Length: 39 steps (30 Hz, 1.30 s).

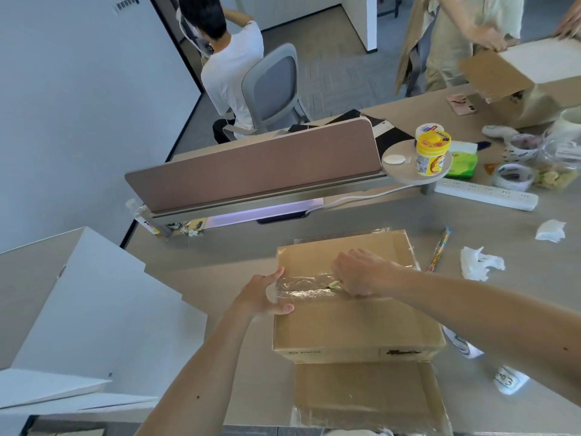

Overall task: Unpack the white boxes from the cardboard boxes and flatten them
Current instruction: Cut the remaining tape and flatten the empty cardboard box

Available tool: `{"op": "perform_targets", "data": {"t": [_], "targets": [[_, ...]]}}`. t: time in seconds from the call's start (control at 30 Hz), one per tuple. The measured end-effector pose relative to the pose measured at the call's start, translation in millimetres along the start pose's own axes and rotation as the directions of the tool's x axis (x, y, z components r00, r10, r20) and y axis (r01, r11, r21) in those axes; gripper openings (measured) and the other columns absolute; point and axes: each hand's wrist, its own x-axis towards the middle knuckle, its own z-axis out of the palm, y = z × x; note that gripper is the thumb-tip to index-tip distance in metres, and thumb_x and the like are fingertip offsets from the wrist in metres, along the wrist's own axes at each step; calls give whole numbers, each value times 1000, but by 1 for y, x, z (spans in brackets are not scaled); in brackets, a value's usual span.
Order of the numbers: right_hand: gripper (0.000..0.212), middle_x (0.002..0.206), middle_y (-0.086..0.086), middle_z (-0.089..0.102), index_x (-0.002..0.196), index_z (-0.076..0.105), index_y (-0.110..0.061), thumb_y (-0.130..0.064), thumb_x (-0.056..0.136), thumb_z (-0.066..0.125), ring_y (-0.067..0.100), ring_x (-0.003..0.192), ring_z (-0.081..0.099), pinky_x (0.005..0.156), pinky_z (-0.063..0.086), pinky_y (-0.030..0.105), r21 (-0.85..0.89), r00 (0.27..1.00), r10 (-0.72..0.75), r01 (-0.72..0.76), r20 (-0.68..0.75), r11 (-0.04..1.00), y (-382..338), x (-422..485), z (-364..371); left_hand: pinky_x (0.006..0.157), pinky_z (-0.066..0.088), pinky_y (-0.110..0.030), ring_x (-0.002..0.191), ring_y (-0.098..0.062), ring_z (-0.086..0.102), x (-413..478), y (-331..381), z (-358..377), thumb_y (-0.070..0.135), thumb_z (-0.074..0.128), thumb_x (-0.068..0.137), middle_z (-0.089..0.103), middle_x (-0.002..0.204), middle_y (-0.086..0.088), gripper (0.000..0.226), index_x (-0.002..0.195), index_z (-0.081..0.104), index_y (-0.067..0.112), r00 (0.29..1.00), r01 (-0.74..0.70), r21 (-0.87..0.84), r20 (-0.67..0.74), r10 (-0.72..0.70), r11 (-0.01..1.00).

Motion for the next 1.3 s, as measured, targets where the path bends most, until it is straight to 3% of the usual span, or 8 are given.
{"op": "perform_targets", "data": {"t": [0.13, 0.3, 0.4, 0.53, 0.83, 0.93, 1.1, 1.3], "targets": [[25, 80, 3, 58, 102, 66, -8, -1, 88, 46, 24, 73, 58, 70, 54, 33, -7, 998, 62, -62, 30, 998, 27, -14, 6, 114, 30, -48, 143, -22, 30, 2, 12, -6, 62, 83, 63, 31, 151, 2, 108, 152, 25, 45, 1000, 22, 174, -13, -20, 984], [20, 81, 4, 61, 93, 60, -12, 3, 84, 51, 29, 78, 63, 61, 43, 30, -56, 998, 66, -66, 12, 996, 28, -19, 7, 112, 20, -68, 148, -21, 14, 11, 73, -9, 54, 85, 61, 23, 152, 8, 66, 119, 57, 39, 989, -131, 478, -1, 150, 868], [24, 64, -4, 43, 80, 49, -19, 5, 79, 55, 25, 69, 53, 57, 38, 29, -61, 997, 71, -69, 27, 996, 26, -20, 5, 111, 27, -63, 149, -23, 17, 26, 103, 15, 81, 70, 49, 22, 156, 10, 93, 131, 39, 49, 969, -241, 432, 65, 237, 869], [21, 78, 0, 60, 93, 61, -15, 3, 82, 55, 27, 80, 65, 64, 39, 30, -46, 992, 126, -125, 19, 991, 33, -23, 13, 117, 16, -63, 151, -35, -11, 37, 120, 42, 78, 75, 49, -13, 165, 4, 133, 154, 1, 44, 976, -211, 389, 137, 170, 897], [24, 101, 5, 66, 107, 62, -12, -4, 85, 55, 28, 83, 64, 66, 45, 30, -46, 980, 197, -195, 34, 980, 68, -49, 23, 111, 24, -68, 152, -26, -15, 39, 123, 42, 68, 86, 48, -18, 163, 16, 138, 152, -2, 49, 983, -170, 375, 126, 131, 911], [19, 85, 3, 58, 100, 61, -12, -3, 85, 55, 25, 72, 54, 63, 42, 29, -41, 970, 235, -233, 63, 972, 80, -59, 20, 111, 25, -68, 151, -26, -14, 39, 124, 41, 66, 87, 48, -16, 163, 14, 139, 153, -3, 47, 981, -181, 375, 129, 142, 909], [25, 59, 0, 45, 57, 43, -15, -2, 77, 51, 23, 53, 47, 54, 44, 28, 6, 956, 290, -291, 45, 957, 107, -81, 25, 112, 28, -65, 152, -27, -10, 40, 128, 40, 63, 89, 48, -13, 164, 11, 141, 154, -2, 44, 980, -188, 385, 127, 150, 904], [20, 61, 1, 38, 61, 44, -19, -2, 70, 47, 21, 50, 31, 42, 30, 24, 31, 940, 340, -340, 23, 940, 121, -95, 29, 113, 30, -60, 151, -32, 0, 41, 132, 38, 63, 89, 48, -8, 163, 6, 143, 155, -4, 42, 980, -192, 431, 129, 151, 881]]}}
